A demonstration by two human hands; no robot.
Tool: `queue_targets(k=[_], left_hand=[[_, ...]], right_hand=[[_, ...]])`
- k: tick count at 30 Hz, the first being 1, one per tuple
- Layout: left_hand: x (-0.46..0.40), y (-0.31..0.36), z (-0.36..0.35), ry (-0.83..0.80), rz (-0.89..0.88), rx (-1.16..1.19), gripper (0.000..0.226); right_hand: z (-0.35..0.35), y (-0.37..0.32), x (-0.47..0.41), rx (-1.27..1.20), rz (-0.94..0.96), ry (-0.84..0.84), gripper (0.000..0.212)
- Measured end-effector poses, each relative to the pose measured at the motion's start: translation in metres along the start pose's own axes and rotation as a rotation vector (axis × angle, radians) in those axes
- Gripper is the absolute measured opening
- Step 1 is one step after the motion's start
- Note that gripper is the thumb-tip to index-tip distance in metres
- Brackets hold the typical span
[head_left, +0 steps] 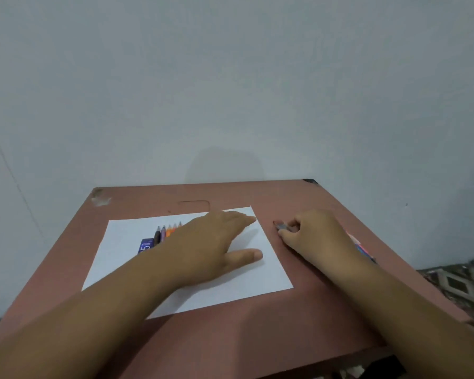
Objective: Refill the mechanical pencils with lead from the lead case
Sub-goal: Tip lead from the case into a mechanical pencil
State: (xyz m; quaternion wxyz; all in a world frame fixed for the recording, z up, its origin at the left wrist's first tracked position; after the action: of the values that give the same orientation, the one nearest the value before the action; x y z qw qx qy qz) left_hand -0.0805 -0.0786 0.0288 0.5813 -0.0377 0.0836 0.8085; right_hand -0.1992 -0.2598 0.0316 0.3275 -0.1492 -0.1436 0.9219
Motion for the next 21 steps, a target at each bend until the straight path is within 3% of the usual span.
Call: queue_targets(k=[7,12,16,21], left_hand=[[-0.017,0.005,-0.012,-0.065,-0.019,-0.073,0.075],[0.003,-0.028,-0.001,-0.032,0.077,-0.052,0.071],[0.029,-0.074,0.006,0.053,0.204,0.027,0.06],[0.054,-0.119,0.008,0.126,0.34,0.017,0.062]], right_hand=[[0.004,0.044,0.005,-0.034,-0.107,0.074,0.049],[0.002,0.043,0.008,-0.006,-0.089,0.059,0.036],[-0.001,0.012,0.002,0.101,0.084,0.078,0.027],[-0.025,-0.035,0.0,-0.076,0.414,-0.003,0.026]])
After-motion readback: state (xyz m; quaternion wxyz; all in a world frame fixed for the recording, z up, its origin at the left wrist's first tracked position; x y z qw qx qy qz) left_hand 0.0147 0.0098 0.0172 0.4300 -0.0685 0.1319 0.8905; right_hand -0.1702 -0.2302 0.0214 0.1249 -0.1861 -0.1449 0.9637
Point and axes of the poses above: each hand's wrist, its own x-axis away from the middle knuckle, its own z-axis out of the back of the hand, y = z × x, the point moved 2 cm from there along -x, towards the middle knuckle, and after that the axes turned 8 degrees about -x, right-handed, at the moved point
